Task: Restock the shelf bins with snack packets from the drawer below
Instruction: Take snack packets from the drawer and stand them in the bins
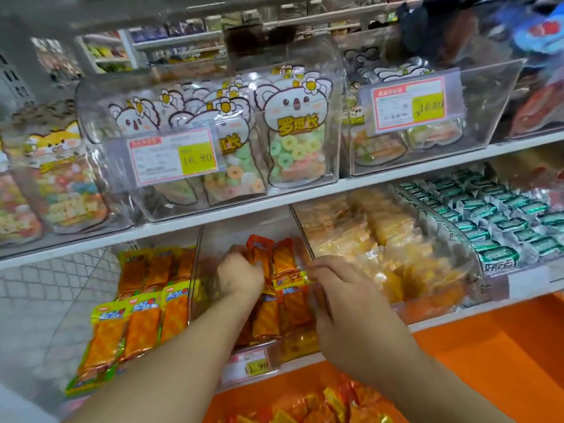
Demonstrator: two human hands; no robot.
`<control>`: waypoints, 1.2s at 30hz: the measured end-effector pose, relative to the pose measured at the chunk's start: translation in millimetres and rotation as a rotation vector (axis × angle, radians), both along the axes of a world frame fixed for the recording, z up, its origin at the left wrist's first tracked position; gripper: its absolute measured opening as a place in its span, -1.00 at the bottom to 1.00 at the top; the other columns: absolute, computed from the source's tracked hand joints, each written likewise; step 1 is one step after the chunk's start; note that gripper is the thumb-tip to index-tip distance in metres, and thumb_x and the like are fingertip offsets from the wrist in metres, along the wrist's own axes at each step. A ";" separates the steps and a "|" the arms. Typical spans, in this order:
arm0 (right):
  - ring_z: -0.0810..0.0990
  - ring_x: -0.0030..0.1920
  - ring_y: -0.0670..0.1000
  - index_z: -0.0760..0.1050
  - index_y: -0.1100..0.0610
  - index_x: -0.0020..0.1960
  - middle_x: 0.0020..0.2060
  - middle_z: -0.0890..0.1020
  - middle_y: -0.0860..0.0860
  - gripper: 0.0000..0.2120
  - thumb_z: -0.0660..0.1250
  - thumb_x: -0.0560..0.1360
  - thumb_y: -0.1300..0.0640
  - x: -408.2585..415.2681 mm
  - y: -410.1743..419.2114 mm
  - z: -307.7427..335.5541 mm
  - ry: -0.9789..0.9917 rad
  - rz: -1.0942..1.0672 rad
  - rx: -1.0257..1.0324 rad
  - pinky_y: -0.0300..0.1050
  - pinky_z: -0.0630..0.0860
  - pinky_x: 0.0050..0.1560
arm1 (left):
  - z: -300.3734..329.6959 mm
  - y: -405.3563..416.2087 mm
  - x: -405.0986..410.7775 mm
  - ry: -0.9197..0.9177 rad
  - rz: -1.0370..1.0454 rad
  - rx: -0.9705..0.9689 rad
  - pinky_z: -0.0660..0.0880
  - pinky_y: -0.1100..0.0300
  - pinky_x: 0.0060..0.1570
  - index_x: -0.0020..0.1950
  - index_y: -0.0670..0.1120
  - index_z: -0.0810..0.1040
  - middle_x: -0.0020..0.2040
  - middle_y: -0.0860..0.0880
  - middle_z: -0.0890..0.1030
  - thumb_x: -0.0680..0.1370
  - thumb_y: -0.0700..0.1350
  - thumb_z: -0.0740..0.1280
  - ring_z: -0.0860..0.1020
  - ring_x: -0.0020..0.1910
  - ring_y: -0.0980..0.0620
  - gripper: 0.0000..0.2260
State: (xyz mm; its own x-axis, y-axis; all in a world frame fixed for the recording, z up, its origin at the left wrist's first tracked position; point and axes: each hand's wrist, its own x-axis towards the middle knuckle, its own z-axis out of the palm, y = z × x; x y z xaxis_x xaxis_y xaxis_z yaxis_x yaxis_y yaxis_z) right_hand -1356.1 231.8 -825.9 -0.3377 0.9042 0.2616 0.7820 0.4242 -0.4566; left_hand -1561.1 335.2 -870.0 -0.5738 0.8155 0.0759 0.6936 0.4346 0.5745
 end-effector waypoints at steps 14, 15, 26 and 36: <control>0.26 0.48 -0.12 0.40 -0.02 0.50 0.47 0.31 -0.24 -0.52 0.31 0.59 0.14 0.1 -5.3 0.4 -0.004 0.009 -0.013 -0.09 0.30 0.53 | 2.8 -23.3 -9.0 0.031 -0.195 -0.146 0.59 -0.09 0.22 0.31 -0.02 0.54 0.18 -0.09 0.66 0.44 0.21 0.53 0.59 0.25 -0.19 -0.46; 0.26 0.48 -0.11 0.40 -0.02 0.50 0.48 0.30 -0.24 -0.53 0.31 0.59 0.14 0.0 -5.7 0.5 -0.003 0.008 -0.011 -0.08 0.31 0.52 | 2.4 -25.5 -9.1 0.041 -0.227 -0.185 0.56 -0.10 0.26 0.32 0.02 0.52 0.21 -0.06 0.65 0.38 0.26 0.56 0.56 0.28 -0.18 -0.39; 0.24 0.51 -0.09 0.41 0.01 0.49 0.51 0.28 -0.20 -0.51 0.31 0.57 0.16 0.4 -7.4 2.1 -0.011 0.018 -0.027 -0.04 0.32 0.53 | 1.6 -27.3 -6.8 0.243 -0.235 -0.270 0.35 -0.05 0.37 0.40 0.02 0.42 0.30 -0.09 0.59 0.52 0.09 0.49 0.38 0.40 -0.19 -0.50; 0.22 0.52 -0.08 0.38 0.02 0.52 0.53 0.25 -0.19 -0.48 0.31 0.57 0.15 -0.7 -8.4 3.9 -0.026 0.021 -0.033 -0.08 0.31 0.53 | -4.4 -22.2 -9.0 0.125 -0.229 -0.211 0.25 -0.11 0.49 0.56 0.02 0.26 0.43 -0.07 0.49 0.44 0.17 0.55 0.29 0.52 -0.20 -0.20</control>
State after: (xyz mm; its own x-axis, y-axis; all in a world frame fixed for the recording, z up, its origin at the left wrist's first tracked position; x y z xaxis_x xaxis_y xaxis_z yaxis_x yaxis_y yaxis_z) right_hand -1356.7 223.4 -822.0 -0.3626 0.9048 0.2231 0.7848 0.4256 -0.4505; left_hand -1570.1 313.1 -874.4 -0.3704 0.9275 -0.0501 0.8467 0.3593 0.3923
